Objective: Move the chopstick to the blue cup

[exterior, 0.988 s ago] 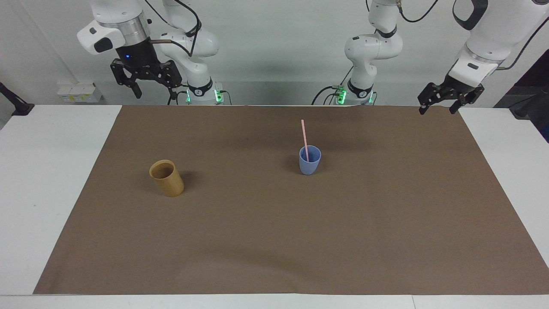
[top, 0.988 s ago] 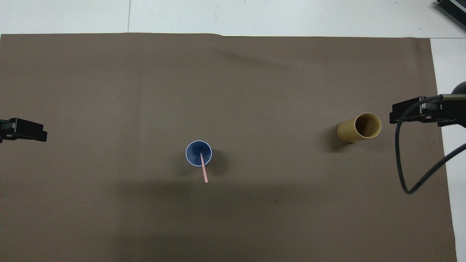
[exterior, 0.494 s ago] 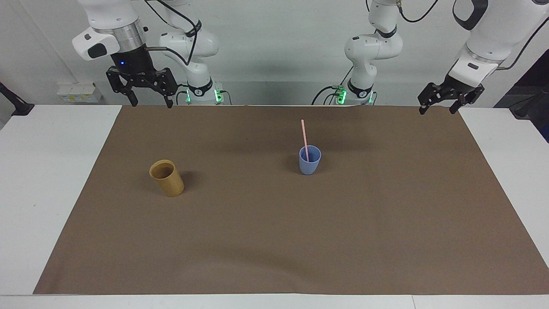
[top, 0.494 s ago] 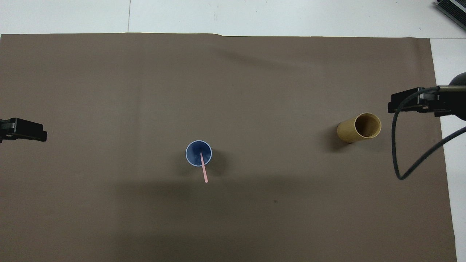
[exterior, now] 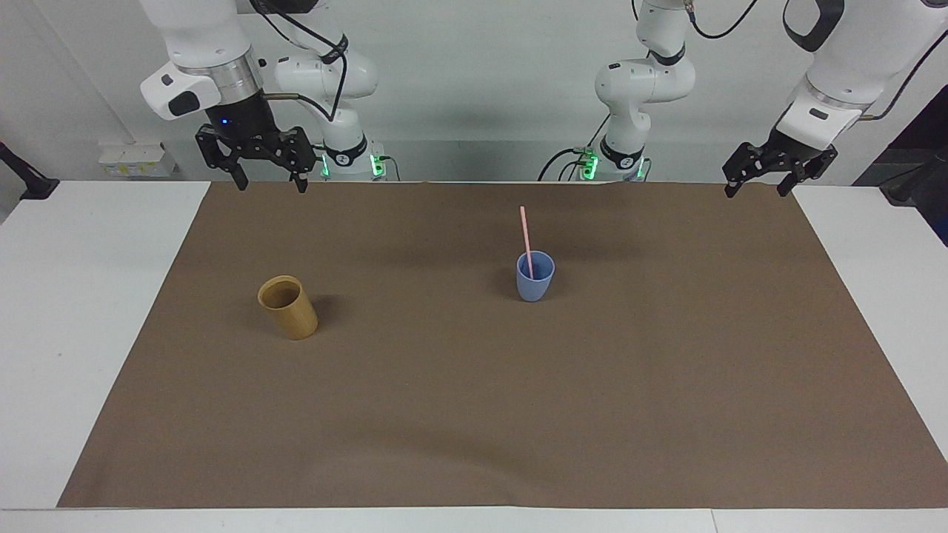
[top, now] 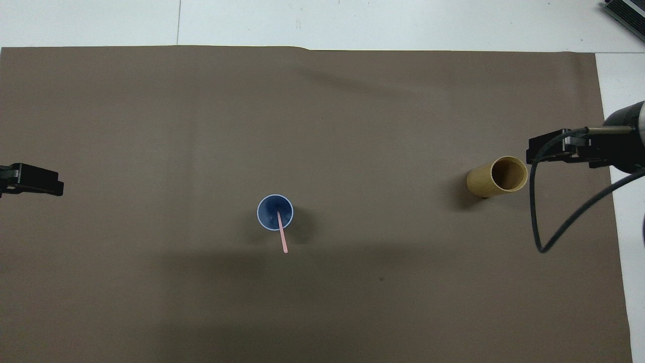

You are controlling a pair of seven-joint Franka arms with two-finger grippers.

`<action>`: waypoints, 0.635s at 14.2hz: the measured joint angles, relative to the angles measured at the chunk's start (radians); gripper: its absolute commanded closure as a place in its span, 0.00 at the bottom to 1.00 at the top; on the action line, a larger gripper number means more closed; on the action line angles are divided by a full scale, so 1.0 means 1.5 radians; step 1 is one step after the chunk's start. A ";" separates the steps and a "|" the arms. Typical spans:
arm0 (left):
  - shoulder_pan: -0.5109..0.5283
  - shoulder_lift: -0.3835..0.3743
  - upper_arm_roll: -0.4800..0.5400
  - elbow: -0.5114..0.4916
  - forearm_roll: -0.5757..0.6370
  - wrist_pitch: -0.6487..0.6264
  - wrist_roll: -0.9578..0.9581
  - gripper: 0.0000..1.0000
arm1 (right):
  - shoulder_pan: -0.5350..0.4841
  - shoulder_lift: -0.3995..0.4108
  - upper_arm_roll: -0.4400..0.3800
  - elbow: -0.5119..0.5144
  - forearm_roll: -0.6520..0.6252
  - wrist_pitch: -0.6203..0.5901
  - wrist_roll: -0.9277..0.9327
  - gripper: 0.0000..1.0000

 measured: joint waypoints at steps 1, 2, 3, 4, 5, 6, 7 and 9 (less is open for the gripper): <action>0.000 -0.001 0.000 0.000 0.000 0.000 0.000 0.00 | 0.001 -0.001 0.000 0.000 0.000 -0.007 0.000 0.00; 0.000 -0.001 0.000 0.000 0.000 0.000 0.000 0.00 | 0.001 -0.002 0.000 -0.001 0.000 -0.014 0.000 0.00; 0.000 -0.001 0.000 0.001 0.000 0.000 0.000 0.00 | 0.002 -0.003 0.001 -0.001 0.000 -0.017 0.000 0.00; 0.000 -0.001 0.000 0.001 0.000 0.000 0.001 0.00 | 0.003 -0.003 0.002 -0.001 0.000 -0.018 0.000 0.00; 0.000 -0.001 0.000 0.001 0.000 0.000 0.002 0.00 | 0.003 -0.004 0.002 -0.001 0.000 -0.018 0.000 0.00; 0.000 -0.001 0.000 0.001 0.000 0.000 0.005 0.00 | 0.004 -0.004 0.002 -0.001 0.000 -0.018 0.000 0.00; 0.000 -0.001 0.000 0.001 0.000 0.000 0.006 0.00 | 0.004 -0.004 0.002 -0.001 0.000 -0.018 0.000 0.00; 0.000 -0.001 0.000 0.001 0.000 0.000 0.014 0.00 | 0.004 -0.004 0.002 -0.002 0.000 -0.018 0.000 0.00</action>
